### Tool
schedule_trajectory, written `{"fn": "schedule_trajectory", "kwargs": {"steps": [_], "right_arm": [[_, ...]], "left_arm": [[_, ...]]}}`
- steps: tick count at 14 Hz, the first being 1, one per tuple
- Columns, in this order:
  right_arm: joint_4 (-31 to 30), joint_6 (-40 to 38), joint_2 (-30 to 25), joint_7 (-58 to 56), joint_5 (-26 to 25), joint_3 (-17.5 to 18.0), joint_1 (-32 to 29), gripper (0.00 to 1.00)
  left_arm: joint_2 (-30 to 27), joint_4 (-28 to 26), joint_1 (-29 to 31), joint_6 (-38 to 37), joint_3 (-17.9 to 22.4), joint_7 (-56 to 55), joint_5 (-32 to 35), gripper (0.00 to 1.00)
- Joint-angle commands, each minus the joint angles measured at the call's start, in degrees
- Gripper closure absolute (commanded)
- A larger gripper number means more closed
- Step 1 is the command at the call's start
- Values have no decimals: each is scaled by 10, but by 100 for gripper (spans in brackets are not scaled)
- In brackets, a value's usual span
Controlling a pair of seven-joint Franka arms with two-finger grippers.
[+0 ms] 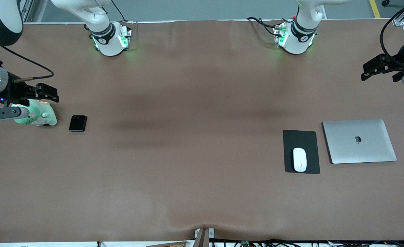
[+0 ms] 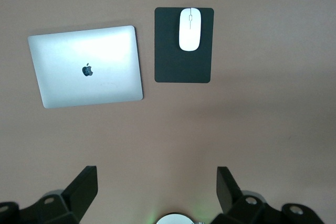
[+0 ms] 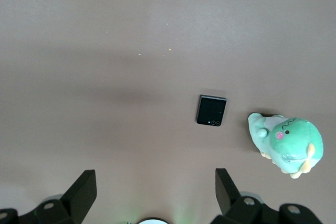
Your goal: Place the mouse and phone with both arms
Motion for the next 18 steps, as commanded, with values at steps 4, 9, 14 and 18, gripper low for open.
{"fn": "schedule_trajectory", "kwargs": {"steps": [4,9,14,18], "right_arm": [[-10,7,-9,-48,17,4,-55,0],[1,15,-5,-47,13,4,-56,0],[-8,32,-5,-43,24,4,-59,0],[2,30,1,-48,33,3,-83,0]], "left_arm": [[4,12,-1,-12,-3,7,13,0],[4,12,-1,-13,-3,7,12,0],[4,8,-2,-13,-3,6,13,0],[3,5,-2,-14,-12,2,13,0]]}}
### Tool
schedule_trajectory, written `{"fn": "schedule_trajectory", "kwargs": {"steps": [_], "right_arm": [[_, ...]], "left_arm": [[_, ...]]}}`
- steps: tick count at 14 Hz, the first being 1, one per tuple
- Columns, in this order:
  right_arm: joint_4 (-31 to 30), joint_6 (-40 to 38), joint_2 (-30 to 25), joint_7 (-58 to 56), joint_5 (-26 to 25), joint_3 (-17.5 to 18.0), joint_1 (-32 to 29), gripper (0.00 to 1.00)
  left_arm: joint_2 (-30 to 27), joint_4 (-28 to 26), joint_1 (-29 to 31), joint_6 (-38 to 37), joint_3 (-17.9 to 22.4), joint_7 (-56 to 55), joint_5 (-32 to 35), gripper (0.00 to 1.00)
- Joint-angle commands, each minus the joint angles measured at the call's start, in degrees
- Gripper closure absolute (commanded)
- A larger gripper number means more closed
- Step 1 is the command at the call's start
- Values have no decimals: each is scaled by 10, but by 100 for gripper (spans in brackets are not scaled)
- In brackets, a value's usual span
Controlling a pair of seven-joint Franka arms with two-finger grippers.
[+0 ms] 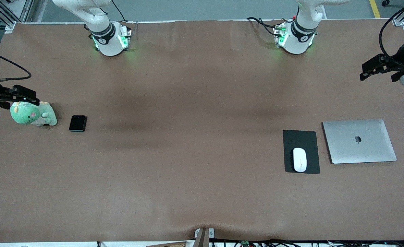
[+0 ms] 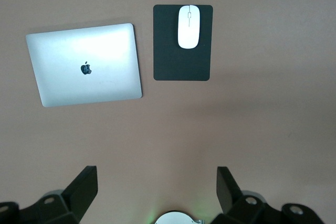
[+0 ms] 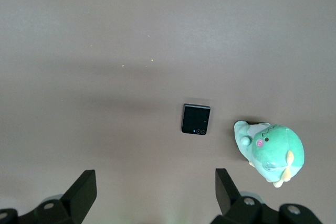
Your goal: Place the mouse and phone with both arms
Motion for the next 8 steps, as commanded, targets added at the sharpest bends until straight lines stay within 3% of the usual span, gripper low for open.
{"fn": "schedule_trajectory", "kwargs": {"steps": [1,5,8], "right_arm": [[4,1,1,-6,24,4,-21,0],[-16,7,-16,15,14,8,8,0],[-86,44,-78,29,9,8,13,0]], "left_arm": [[2,5,-1,-11,-7,1,13,0],[8,2,-3,1,-12,0,23,0],[16,2,-3,16,-20,6,39,0]]}}
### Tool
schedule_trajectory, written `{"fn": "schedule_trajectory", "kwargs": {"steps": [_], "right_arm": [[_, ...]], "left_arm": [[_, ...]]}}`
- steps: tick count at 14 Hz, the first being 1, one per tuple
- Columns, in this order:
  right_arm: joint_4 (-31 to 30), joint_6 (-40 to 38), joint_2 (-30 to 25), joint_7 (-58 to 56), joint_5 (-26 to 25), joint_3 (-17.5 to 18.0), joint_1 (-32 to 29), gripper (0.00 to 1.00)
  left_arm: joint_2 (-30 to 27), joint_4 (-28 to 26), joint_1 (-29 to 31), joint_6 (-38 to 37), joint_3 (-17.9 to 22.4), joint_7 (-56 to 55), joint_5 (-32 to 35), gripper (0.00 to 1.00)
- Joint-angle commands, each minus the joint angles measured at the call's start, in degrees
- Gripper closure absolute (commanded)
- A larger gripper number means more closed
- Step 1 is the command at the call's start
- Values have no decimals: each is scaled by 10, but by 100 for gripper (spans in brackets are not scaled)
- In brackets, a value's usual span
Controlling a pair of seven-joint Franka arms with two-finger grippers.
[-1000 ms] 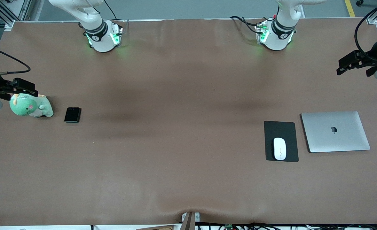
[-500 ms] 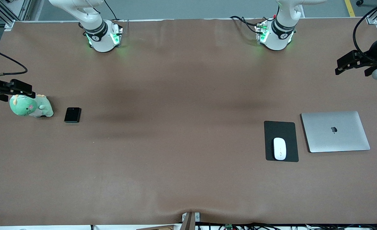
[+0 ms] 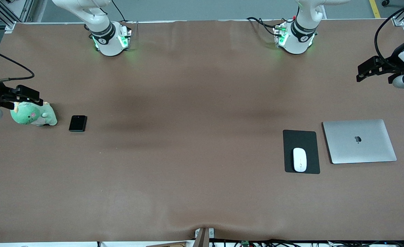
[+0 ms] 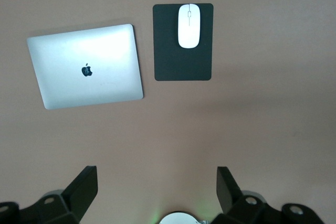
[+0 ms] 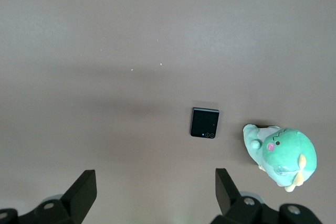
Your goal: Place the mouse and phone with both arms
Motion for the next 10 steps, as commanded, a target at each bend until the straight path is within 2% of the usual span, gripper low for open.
{"fn": "schedule_trajectory", "kwargs": {"steps": [1,10], "right_arm": [[-81,22,-82,10,-11,1,1,0],[-73,26,-84,10,-26,2,16,0]], "left_arm": [[7,4,-1,7,-9,6,22,0],[8,2,-2,1,-11,-1,15,0]]}}
